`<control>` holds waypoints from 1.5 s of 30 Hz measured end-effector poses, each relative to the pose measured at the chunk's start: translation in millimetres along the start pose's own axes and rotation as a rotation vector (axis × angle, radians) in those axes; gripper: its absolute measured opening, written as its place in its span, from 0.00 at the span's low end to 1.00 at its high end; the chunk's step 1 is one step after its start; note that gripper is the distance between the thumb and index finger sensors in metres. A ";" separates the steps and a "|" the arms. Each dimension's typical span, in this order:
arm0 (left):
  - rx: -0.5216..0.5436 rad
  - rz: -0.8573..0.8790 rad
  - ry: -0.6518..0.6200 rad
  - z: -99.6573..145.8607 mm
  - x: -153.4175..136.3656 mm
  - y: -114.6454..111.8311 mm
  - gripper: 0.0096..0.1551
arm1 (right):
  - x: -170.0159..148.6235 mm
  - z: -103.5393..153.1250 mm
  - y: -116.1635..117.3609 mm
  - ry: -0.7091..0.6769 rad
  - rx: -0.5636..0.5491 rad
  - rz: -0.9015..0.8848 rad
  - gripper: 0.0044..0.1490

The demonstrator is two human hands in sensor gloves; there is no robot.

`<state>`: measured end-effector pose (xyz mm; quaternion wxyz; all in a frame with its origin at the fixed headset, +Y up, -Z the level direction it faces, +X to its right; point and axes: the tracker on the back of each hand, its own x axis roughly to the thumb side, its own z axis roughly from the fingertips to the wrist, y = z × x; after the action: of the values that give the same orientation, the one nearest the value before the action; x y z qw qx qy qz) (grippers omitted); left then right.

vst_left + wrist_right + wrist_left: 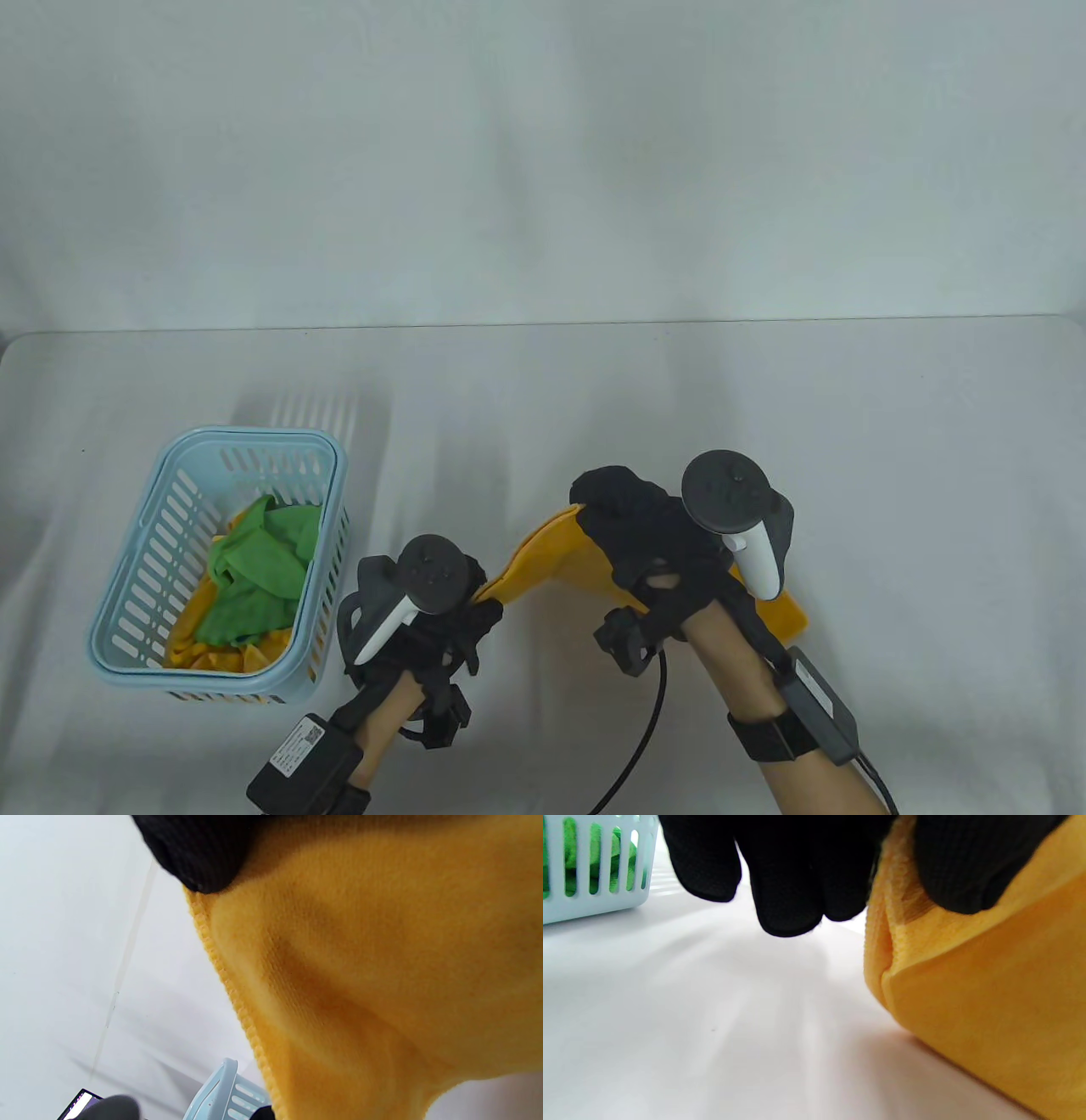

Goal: Roll square towel into towel roll

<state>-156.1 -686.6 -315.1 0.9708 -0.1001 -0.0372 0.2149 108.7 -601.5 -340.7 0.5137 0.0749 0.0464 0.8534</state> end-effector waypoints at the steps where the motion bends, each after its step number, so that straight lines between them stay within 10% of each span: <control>1: 0.021 0.015 -0.005 1.6 -0.4 3.3 0.24 | -0.9 -0.2 -2.3 0.003 -0.005 -0.004 0.25; 17: 0.195 0.429 -0.149 21.2 1.6 87.9 0.24 | 17.8 5.0 -60.5 -0.010 -0.082 -0.110 0.25; 38: 0.436 0.364 -0.396 82.3 83.1 228.2 0.24 | 120.0 58.0 -133.3 -0.185 -0.116 -0.186 0.24; 45: 0.376 0.306 -0.283 38.2 85.0 231.4 0.24 | 112.4 15.3 -136.8 -0.067 -0.167 -0.112 0.24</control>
<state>-178.5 -438.4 -324.0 0.9138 0.1083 -0.1161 0.3739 178.5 -438.1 -337.9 0.5665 0.0575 -0.0380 0.8212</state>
